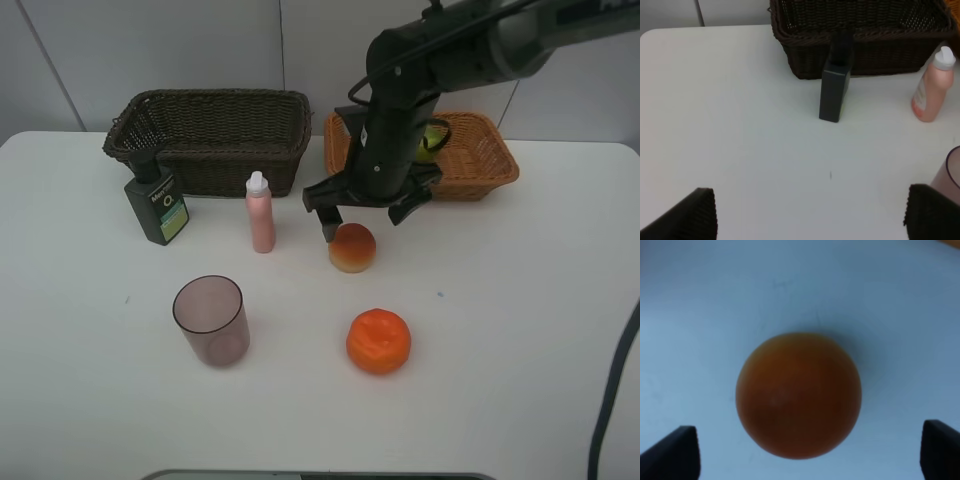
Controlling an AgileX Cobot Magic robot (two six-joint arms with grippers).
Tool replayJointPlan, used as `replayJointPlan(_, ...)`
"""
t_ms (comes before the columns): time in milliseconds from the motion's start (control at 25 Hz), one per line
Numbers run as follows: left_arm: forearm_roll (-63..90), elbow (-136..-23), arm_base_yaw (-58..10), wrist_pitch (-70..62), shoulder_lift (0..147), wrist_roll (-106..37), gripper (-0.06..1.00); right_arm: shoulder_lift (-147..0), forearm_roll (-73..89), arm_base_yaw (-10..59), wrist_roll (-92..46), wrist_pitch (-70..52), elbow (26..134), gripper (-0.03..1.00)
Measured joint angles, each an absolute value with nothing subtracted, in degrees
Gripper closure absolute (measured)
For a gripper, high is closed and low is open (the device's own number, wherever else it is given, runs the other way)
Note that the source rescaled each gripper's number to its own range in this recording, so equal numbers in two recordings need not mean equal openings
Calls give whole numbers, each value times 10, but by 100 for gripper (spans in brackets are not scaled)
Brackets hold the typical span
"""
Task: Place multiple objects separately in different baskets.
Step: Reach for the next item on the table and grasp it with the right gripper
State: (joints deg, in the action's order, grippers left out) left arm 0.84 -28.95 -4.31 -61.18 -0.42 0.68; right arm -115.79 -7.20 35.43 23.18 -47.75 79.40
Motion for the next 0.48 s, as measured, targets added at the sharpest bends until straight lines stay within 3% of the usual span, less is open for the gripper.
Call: replayJointPlan(480,8,-290,-43,-612,-4,7,-1,-1176,-76,354,318,-417,773,3)
